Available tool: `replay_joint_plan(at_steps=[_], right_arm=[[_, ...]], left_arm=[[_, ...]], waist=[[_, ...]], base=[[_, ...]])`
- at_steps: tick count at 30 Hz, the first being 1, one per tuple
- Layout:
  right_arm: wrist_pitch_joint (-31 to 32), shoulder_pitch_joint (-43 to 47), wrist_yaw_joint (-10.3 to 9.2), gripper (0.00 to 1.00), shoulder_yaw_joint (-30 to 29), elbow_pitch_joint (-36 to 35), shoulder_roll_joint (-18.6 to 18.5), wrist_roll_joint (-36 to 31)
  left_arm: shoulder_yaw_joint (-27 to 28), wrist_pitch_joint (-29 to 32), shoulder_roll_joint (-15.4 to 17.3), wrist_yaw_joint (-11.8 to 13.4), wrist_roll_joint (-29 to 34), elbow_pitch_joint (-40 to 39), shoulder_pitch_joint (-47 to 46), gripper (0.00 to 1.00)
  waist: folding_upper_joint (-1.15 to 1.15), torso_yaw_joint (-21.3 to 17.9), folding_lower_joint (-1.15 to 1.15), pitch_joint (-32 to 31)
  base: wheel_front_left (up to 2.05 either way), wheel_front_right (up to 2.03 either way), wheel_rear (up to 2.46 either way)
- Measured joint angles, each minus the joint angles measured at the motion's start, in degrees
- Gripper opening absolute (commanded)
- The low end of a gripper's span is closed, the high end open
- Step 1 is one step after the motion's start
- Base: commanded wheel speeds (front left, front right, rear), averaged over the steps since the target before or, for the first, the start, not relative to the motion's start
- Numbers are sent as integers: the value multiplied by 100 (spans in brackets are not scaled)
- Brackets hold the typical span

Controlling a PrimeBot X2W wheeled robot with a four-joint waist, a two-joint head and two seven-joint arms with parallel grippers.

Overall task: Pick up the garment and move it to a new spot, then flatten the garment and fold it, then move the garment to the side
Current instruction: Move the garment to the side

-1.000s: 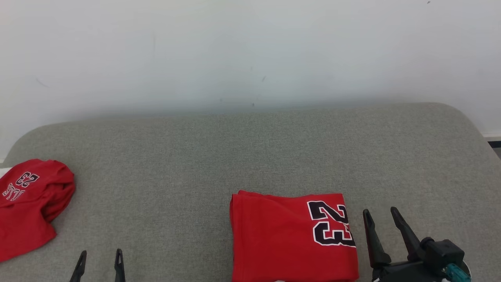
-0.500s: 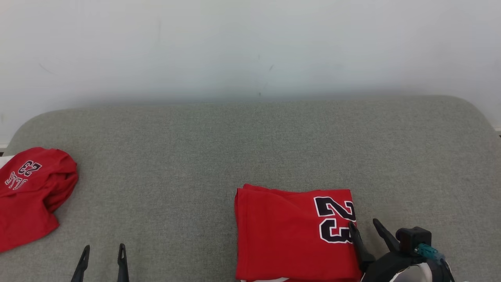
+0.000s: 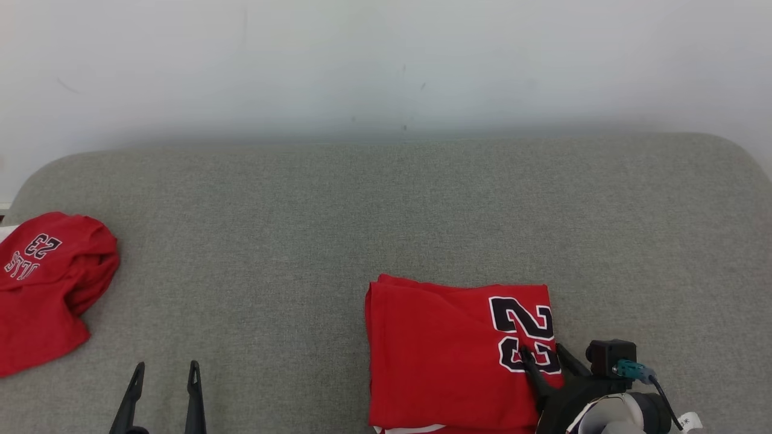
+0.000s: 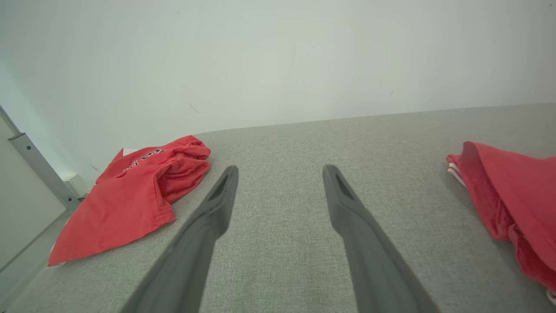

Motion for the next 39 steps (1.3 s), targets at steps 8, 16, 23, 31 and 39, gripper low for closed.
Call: replay_joint_plan(at_steps=[8, 16, 23, 31, 39], right_arm=[[49, -356, 0, 0, 407, 143, -8, 650], [118, -1578, 0, 0, 813, 109, -572, 903], [65, -2441, 0, 0, 896, 137, -1463, 1125], [35, -3254, 0, 0, 956, 220, -2360, 1278], [62, -4189, 0, 0, 1017, 382, -3021, 1288]], left_arm=[[64, 0, -3, 51, -41, -20, -2, 100], [-105, 0, -49, 46, 0, -77, -270, 100], [-297, 0, -40, -54, 47, -171, -816, 100], [-369, 0, -10, -54, 91, -591, -1260, 100], [-252, 0, 138, 69, 186, -1287, -1445, 100]], waist=[[0, 5, -1, 96], [0, -103, -1, 513], [1, -128, 0, 1083], [1, -153, 0, 1776], [1, -303, 0, 2551]], base=[[0, 0, 0], [0, 0, 0], [0, 0, 0], [0, 0, 0], [0, 0, 0]])
